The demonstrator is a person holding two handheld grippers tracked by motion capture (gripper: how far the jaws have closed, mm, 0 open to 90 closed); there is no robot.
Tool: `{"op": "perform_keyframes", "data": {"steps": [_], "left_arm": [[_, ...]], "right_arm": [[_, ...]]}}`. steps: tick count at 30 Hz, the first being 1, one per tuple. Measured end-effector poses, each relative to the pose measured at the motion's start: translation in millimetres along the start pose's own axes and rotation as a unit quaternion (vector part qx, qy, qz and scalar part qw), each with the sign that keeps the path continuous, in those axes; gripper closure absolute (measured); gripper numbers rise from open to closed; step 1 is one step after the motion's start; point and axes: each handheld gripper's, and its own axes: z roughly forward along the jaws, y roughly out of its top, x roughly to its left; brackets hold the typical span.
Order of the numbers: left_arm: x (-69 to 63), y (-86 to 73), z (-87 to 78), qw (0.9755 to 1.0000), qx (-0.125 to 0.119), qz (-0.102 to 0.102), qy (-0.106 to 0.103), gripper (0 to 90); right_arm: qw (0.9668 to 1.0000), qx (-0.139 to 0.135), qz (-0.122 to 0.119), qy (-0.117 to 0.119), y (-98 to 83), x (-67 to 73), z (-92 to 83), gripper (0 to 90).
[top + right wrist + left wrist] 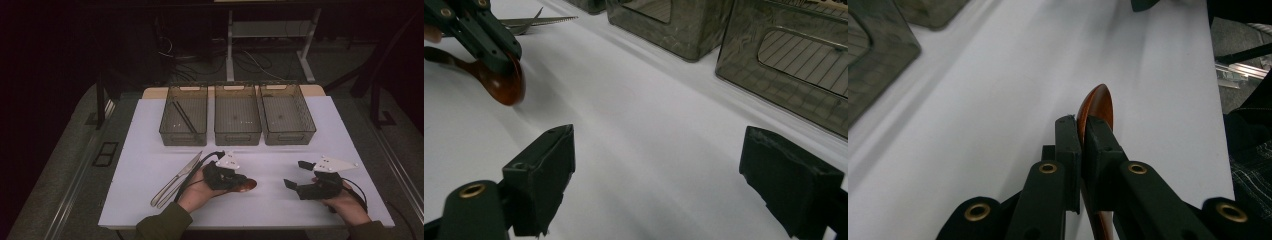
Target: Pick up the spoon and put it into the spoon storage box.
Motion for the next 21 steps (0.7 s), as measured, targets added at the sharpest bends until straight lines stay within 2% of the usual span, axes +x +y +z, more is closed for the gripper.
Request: {"op": "perform_keyframes", "data": {"steps": [8,14,21], "left_arm": [[15.2,9.4,-13.4,0.9998,-0.019,-0.005,0.004,84.5],[25.3,16.7,-19.2,0.9994,-0.03,-0.006,0.015,84.5],[38.8,27.4,-25.2,0.9989,-0.032,-0.013,0.033,84.5]], "right_arm": [[1.0,0.001,-0.003,0.002,0.0,1.3,1.1,14.1],[1.0,0.0,-0.002,0.002,0.0,0.8,1.0,14.1],[1.0,0.001,-0.001,0.002,0.0,1.2,1.4,14.0]]}}
